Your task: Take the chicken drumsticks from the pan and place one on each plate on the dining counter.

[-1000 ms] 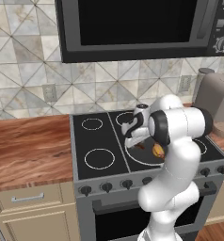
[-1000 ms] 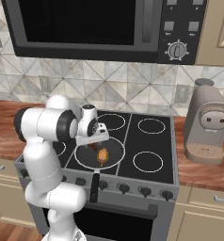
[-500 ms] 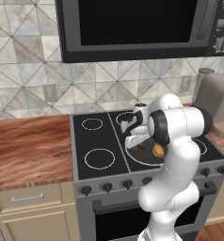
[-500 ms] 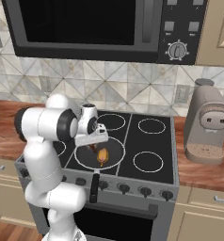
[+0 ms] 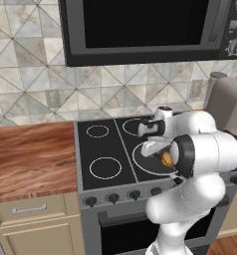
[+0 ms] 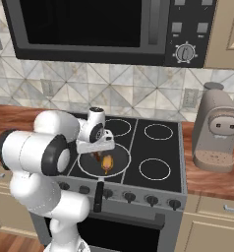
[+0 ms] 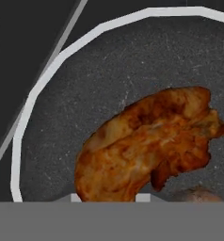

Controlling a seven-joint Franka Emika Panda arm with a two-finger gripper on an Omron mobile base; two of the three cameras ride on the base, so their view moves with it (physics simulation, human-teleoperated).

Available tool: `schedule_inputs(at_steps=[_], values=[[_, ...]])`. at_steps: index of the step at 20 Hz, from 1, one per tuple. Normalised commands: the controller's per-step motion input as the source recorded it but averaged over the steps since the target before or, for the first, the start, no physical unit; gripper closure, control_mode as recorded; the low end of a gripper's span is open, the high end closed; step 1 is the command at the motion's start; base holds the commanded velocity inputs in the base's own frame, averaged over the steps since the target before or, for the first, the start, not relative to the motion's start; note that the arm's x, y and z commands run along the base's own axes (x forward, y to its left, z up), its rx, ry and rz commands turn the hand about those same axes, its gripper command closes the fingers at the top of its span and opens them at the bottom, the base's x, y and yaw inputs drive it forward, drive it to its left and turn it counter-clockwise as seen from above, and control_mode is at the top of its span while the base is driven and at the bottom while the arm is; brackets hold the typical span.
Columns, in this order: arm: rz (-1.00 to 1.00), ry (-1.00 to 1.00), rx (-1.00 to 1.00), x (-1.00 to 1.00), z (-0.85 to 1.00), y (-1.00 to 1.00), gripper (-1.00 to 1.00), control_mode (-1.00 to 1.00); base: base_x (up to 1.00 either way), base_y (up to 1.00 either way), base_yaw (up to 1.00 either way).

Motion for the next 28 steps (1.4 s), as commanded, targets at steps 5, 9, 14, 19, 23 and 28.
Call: schedule_inputs(at_steps=[5, 9, 14, 19, 23, 28], values=[[0.0, -0.21, 0.04, -0.7, 0.75, -0.01, 1.0, -1.0, 0.0, 0.0, 0.0], [0.0, -0.24, -0.03, -0.65, 0.55, 0.06, 1.0, -1.0, 0.0, 0.0, 0.0], [0.0, -0.12, -0.12, -0.6, 0.48, 0.08, 1.0, -1.0, 0.0, 0.0, 0.0], [-0.08, 0.03, -0.01, -0.45, 0.53, 0.01, 1.0, -1.0, 0.0, 0.0, 0.0], [-0.12, 0.09, 0.0, -0.4, 0.5, 0.0, 1.0, -1.0, 0.0, 0.0, 0.0], [-0.14, 0.0, 0.0, -0.37, 0.47, 0.0, 1.0, -1.0, 0.0, 0.0, 0.0]])
